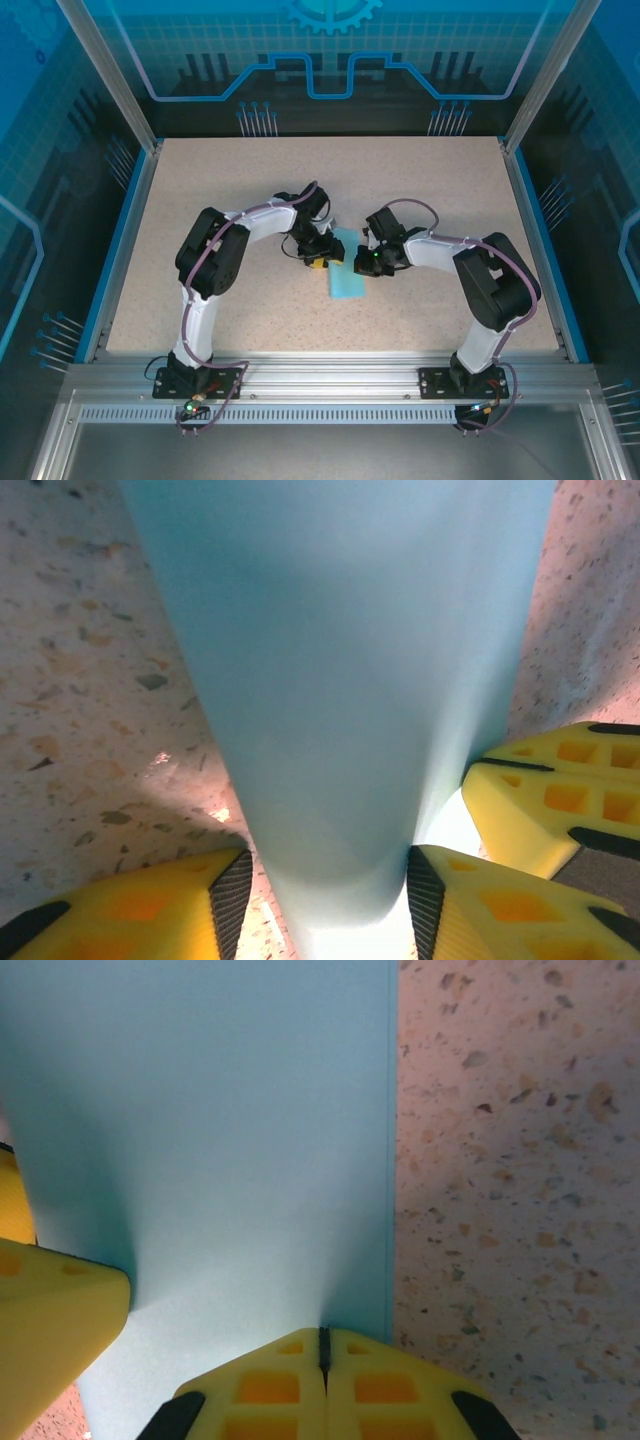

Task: Fold a paper plane with a square sheet of paper (fold left side to right side)
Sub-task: Hold the square sheet of paper at the center of the table.

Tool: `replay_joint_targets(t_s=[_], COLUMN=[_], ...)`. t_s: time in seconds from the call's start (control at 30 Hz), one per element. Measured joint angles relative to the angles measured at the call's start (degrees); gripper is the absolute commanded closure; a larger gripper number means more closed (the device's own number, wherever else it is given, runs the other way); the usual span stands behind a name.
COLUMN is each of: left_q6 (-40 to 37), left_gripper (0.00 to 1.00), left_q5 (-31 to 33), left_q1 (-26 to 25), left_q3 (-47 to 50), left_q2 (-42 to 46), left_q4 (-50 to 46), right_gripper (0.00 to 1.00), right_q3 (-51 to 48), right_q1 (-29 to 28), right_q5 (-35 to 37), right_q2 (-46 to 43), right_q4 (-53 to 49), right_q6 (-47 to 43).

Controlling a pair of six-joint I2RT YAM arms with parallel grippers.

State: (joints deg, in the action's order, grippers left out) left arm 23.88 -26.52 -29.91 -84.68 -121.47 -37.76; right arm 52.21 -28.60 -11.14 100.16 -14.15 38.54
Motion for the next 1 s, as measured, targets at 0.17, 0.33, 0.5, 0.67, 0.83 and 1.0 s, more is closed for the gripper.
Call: replay_joint_targets(t_s=[0.17, 0.33, 0.5, 0.67, 0.83, 1.0], left_q6=[-0.1, -0.2, -0.1, -0.2, 0.0, 0.0], left_gripper=[0.42, 0.41, 0.49, 0.69, 0.79, 0.82], left_q5=[3.1, 7.0, 8.4, 3.8, -0.9, -3.9], left_q1=[-1.0, -0.5, 0.0, -0.1, -0.7, -1.4], left_q3=[2.2, 5.9, 8.4, 8.8, 8.7, 8.6], left_q2=[2.5, 7.7, 13.8, 15.1, 12.7, 8.2], left_q4=[1.9, 2.1, 4.6, 8.7, 11.4, 12.3], right_gripper=[0.94, 0.94, 0.93, 0.94, 0.94, 0.94], right_q3=[0.0, 0.0, 0.2, 0.7, 1.0, 1.2], right_q1=[0.0, 0.0, 0.0, 0.0, 0.0, 0.0], right_q5=[0.0, 0.0, 0.0, 0.0, 0.0, 0.0], right_q2=[0.0, 0.0, 0.2, 0.5, 0.6, 0.7], right_q4=[0.0, 0.0, -0.2, -0.9, -1.4, -1.6], right_q6=[0.0, 0.0, 0.0, 0.0, 0.0, 0.0])
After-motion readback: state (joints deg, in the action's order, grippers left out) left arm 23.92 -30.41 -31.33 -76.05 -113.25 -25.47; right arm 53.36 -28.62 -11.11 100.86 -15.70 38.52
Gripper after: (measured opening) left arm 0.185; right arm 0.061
